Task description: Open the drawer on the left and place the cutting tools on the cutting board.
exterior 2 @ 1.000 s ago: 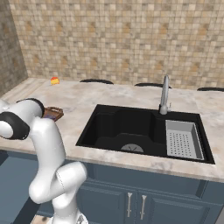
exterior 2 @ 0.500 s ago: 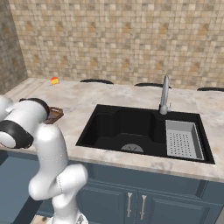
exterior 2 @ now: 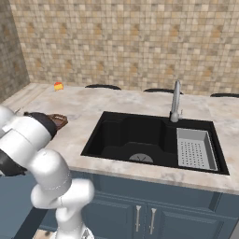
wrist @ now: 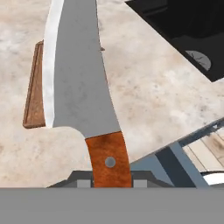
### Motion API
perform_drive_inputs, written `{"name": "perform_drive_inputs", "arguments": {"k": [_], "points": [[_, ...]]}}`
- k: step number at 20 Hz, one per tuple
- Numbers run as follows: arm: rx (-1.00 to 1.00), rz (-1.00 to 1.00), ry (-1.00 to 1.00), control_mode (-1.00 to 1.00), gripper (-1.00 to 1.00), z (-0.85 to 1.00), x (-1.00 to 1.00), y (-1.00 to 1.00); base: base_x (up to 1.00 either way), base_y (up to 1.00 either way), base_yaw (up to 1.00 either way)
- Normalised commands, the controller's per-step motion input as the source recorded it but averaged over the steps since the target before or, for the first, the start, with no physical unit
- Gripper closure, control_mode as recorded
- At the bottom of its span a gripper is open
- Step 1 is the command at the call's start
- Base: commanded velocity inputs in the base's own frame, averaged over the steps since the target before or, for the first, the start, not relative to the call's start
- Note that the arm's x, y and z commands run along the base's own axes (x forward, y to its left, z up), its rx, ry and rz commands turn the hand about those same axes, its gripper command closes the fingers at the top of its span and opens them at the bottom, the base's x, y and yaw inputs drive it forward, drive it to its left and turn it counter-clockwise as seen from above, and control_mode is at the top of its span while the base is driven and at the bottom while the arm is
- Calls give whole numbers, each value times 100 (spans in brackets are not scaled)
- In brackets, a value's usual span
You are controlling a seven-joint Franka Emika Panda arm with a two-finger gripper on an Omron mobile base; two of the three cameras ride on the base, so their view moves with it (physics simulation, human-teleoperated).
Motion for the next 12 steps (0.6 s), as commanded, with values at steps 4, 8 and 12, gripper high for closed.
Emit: {"name": "perform_drive_inputs", "arguments": {"k": [4,8,12], "points": [[5,-6,0,-100,100,18,100,-33,0,0,0],[0,0,13,-100,100,3,100,-3,0,0,0],[0,0,24,-100,100,0,99,0,0,0,0]]}}
